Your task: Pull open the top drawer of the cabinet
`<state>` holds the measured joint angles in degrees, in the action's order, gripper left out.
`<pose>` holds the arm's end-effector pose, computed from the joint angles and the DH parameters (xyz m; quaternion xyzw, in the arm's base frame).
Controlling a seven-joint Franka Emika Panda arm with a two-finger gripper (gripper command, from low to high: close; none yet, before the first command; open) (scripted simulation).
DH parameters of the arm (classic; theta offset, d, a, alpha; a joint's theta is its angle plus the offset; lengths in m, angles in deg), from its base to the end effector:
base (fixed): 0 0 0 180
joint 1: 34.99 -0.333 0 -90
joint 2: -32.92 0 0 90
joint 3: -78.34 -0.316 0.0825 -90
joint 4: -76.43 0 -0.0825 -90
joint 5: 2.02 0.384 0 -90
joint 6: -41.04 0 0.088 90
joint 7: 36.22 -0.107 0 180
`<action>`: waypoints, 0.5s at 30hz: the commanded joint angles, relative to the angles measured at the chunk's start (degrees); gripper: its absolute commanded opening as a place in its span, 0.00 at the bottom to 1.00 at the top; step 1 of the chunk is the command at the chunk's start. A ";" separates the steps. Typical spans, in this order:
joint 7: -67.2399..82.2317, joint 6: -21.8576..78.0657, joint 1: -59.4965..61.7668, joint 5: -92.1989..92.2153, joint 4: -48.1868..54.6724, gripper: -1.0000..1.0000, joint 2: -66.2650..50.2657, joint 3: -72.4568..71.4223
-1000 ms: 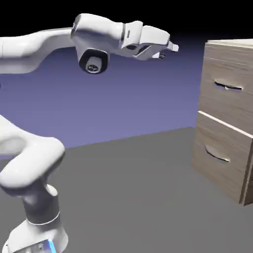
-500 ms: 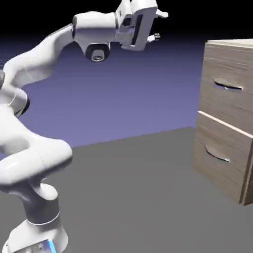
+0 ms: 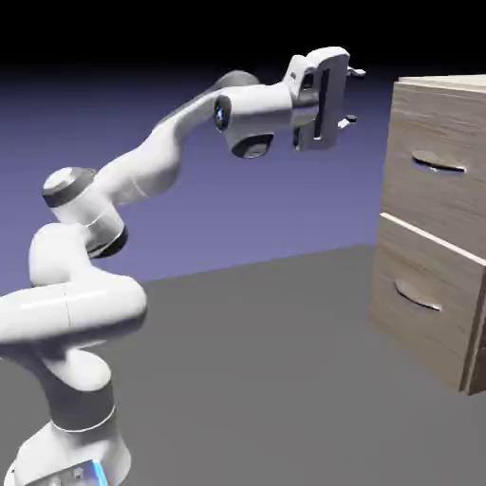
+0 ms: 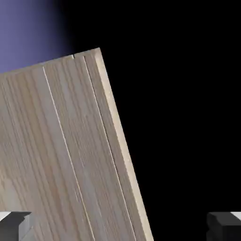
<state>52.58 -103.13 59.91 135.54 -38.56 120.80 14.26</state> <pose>0.5376 0.1090 0.6012 0.6627 0.1925 0.6868 0.2282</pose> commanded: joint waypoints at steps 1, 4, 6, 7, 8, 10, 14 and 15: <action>2.38 0.54 1.73 2.49 0.83 0.50 1.00 -1.16; 9.51 2.16 6.93 9.97 3.34 0.50 4.00 -4.64; 14.27 3.24 10.39 14.95 5.00 0.50 6.00 -6.97; 16.26 3.70 11.84 17.04 5.70 0.50 6.84 -7.94; 16.26 3.70 11.84 17.05 5.70 0.50 6.84 -7.94; 15.58 2.34 14.62 17.07 9.85 0.50 6.49 -8.06; 14.27 -0.24 19.93 17.12 17.77 0.50 5.81 -8.30; 14.27 -0.24 19.93 17.12 17.77 0.00 5.81 -8.30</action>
<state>66.85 -103.37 79.84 152.66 -20.79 126.61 5.96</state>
